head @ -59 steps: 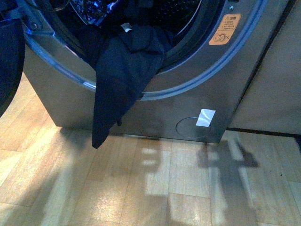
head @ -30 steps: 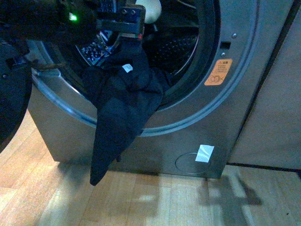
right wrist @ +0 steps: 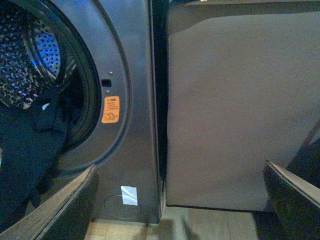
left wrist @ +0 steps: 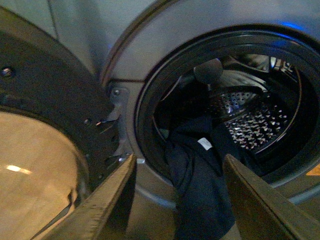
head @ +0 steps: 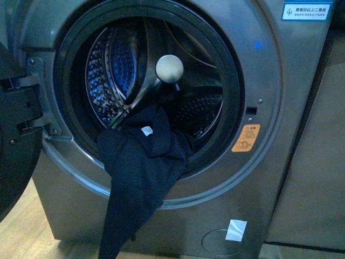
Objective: Put clothes into washing machine
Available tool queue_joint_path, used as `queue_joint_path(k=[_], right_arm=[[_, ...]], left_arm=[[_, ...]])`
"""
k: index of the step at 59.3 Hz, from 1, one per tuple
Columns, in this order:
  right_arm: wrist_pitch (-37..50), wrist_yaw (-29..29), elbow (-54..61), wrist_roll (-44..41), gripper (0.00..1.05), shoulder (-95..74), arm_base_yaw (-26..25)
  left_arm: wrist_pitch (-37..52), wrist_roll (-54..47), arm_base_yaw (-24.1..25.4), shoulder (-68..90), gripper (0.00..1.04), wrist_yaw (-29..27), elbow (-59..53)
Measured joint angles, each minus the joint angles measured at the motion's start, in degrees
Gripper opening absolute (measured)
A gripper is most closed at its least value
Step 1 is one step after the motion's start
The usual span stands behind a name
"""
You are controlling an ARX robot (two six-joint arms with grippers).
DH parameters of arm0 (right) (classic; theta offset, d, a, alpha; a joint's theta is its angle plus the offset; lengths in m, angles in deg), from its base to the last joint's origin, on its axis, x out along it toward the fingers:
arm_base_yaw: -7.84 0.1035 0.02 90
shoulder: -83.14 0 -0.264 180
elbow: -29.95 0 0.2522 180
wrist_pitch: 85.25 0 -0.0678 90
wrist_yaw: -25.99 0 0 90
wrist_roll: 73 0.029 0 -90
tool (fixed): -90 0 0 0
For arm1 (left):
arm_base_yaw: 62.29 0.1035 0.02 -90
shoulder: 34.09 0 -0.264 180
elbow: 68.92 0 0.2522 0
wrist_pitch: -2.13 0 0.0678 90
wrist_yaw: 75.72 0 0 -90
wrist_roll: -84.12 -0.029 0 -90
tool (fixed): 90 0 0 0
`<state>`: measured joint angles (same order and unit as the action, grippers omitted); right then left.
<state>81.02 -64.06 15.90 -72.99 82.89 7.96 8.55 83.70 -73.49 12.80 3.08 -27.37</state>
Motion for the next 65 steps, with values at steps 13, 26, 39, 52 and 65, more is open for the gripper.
queue_joint_path(k=[13,26,39,52,65], right_arm=[[0.0,0.02,0.0,0.0,0.97,0.0,0.0],[0.0,0.0,0.0,0.0,0.97,0.0,0.0],[0.0,0.04,0.0,0.0,0.97,0.0,0.0],[0.0,0.04,0.0,0.0,0.97,0.0,0.0],[0.0,0.04,0.0,0.0,0.97,0.0,0.0]], left_arm=[[2.73,0.31,3.61,-6.47,0.1,4.0,-11.06],[3.32,0.48,8.07,-12.28,0.04,9.9,-16.98],[2.16,0.5,11.04,-17.99,0.04,11.23,-21.2],[-0.5,0.5,11.06,-23.1,0.04,11.21,-23.67],[-3.76,0.5,11.06,-27.98,0.04,11.21,-25.29]])
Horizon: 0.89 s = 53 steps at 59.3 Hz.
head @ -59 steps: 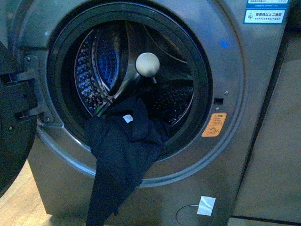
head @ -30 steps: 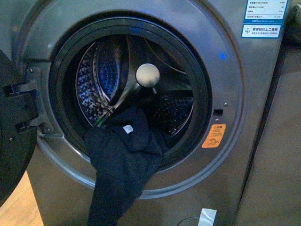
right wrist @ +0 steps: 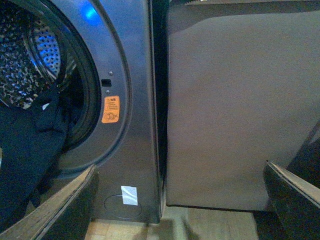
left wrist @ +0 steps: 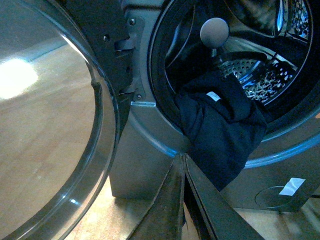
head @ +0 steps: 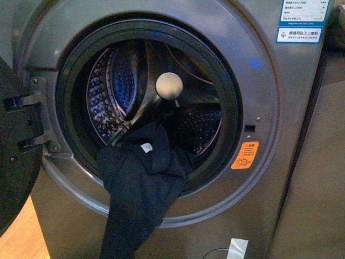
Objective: Put clothes into washing machine
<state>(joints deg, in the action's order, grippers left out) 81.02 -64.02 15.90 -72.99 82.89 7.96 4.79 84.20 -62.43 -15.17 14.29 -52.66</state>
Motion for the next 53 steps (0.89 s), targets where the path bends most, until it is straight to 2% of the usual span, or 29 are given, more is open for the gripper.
queue_joint_path(k=[29,36,53], right_arm=[[0.0,0.0,0.0,0.0,0.97,0.0,0.0],[0.0,-0.07,0.0,0.0,0.97,0.0,0.0],[0.0,0.0,0.0,0.0,0.97,0.0,0.0]], left_arm=[[-6.05,0.0,0.0,-8.76,0.04,0.0,-1.49],[-15.63,0.0,0.0,-17.14,0.04,0.0,-1.49],[-16.31,0.0,0.0,-18.6,0.04,0.0,-1.49]])
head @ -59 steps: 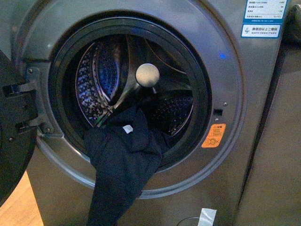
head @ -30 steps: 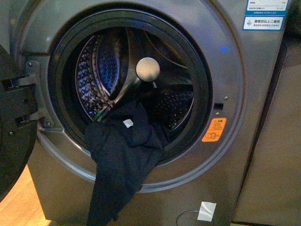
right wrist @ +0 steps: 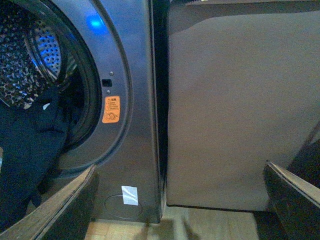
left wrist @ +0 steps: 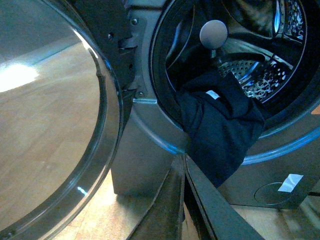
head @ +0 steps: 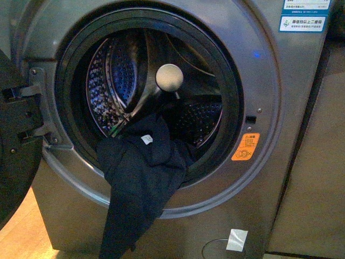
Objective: Put clothes into washing machine
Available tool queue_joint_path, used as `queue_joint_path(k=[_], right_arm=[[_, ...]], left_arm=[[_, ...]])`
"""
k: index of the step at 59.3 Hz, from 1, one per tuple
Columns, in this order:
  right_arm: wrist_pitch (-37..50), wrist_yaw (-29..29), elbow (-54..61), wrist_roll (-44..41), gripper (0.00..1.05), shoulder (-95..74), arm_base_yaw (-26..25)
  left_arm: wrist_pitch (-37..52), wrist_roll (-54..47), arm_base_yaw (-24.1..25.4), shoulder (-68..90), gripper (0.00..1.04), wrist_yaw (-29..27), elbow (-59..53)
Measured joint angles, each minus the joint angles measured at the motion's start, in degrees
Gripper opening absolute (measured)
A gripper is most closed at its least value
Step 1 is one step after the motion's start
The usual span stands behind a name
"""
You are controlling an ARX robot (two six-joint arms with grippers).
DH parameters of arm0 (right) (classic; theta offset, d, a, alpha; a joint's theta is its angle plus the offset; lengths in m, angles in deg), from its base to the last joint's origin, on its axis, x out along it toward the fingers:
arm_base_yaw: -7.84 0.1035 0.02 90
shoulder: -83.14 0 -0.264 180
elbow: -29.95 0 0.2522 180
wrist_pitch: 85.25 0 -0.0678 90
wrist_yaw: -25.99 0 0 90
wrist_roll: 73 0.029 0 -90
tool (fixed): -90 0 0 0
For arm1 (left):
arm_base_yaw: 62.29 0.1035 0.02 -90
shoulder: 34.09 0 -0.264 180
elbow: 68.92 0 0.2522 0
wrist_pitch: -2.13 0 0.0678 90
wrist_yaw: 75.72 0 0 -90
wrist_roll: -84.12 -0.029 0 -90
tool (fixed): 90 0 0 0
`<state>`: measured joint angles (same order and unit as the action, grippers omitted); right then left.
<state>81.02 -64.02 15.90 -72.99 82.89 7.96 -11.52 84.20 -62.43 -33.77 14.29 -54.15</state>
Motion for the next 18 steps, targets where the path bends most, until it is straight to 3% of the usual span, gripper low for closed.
queue_joint_path(k=[14,18], right_arm=[[0.0,-0.02,0.0,0.0,0.97,0.0,0.0],[0.0,0.0,0.0,0.0,0.97,0.0,0.0]], left_arm=[[0.0,0.0,0.0,0.0,0.04,0.0,0.0],[0.0,0.02,0.0,0.0,0.13,0.0,0.0]])
